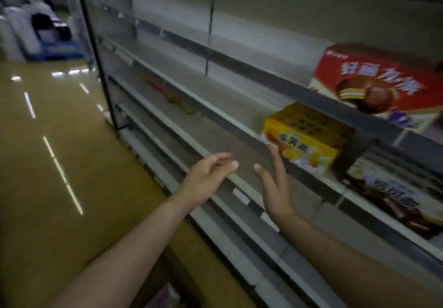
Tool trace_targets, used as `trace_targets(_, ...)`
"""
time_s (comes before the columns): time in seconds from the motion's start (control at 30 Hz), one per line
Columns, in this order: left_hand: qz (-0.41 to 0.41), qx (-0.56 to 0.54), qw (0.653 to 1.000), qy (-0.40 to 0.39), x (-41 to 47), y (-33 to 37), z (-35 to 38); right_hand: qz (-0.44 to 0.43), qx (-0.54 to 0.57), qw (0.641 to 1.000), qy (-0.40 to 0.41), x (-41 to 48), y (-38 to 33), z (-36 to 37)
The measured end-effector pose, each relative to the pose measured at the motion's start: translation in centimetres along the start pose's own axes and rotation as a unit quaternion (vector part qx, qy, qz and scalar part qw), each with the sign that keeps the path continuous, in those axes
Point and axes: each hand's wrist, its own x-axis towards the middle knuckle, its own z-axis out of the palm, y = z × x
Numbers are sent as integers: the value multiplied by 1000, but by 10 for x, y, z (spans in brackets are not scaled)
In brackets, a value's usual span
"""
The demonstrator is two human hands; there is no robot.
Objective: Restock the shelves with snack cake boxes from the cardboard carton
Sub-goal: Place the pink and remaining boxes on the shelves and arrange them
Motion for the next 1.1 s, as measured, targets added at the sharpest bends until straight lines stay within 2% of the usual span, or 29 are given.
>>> trace_targets(0.23,-116,58,991,15,-31,-99,-96,105,-23,984,-139,-26,38,130)
trace_targets(0.43,-183,79,980,0,-46,-169,-154,170,-28,965,-198,-46,60,212)
trace_targets(0.67,-259,74,962,34,-50,-231,-177,236,-61,935,-257,-64,105,268)
trace_targets(0.8,-312,56,946,64,-55,-265,-171,276,-88,897,-333,-69,142,284)
trace_targets(0.93,-359,52,927,95,-62,-301,-159,276,-101,858,-421,-72,186,296)
trace_targets(1.1,-426,29,893,144,-71,-367,-133,303,-134,782,-527,-83,258,315)
